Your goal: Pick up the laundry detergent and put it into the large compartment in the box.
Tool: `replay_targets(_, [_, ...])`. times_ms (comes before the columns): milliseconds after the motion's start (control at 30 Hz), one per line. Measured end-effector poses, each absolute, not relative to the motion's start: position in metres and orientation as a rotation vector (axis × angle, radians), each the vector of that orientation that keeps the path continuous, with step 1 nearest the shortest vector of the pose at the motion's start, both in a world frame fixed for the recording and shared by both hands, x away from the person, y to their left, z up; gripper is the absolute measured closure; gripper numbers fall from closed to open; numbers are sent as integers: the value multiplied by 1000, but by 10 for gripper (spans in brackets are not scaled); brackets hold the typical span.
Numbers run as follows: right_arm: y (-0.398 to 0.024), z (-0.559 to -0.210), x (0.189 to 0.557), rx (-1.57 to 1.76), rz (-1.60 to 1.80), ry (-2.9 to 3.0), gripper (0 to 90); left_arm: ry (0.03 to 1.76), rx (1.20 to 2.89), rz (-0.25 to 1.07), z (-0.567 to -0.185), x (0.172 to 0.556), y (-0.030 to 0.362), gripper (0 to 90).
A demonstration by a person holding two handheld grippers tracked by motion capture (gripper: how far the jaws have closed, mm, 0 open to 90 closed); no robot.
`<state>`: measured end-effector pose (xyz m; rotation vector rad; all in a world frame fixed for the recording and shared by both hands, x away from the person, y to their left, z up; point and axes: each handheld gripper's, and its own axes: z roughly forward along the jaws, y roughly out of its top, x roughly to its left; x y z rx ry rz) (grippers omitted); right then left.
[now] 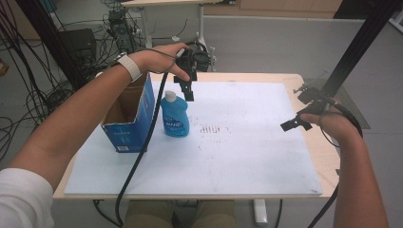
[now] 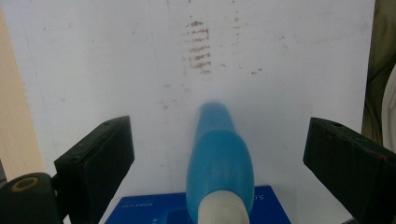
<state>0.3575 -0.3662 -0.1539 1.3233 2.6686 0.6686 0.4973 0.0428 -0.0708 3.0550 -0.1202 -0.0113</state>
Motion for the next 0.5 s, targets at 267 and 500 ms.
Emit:
replay_targets(267, [-369,-154,355,1332,662,2666,64,-124,3053,-15,-72,498,41,91])
replay_targets(500, [-370,-156,356,1332,670,2667,64,-130,3050,-15,-72,498,41,91])
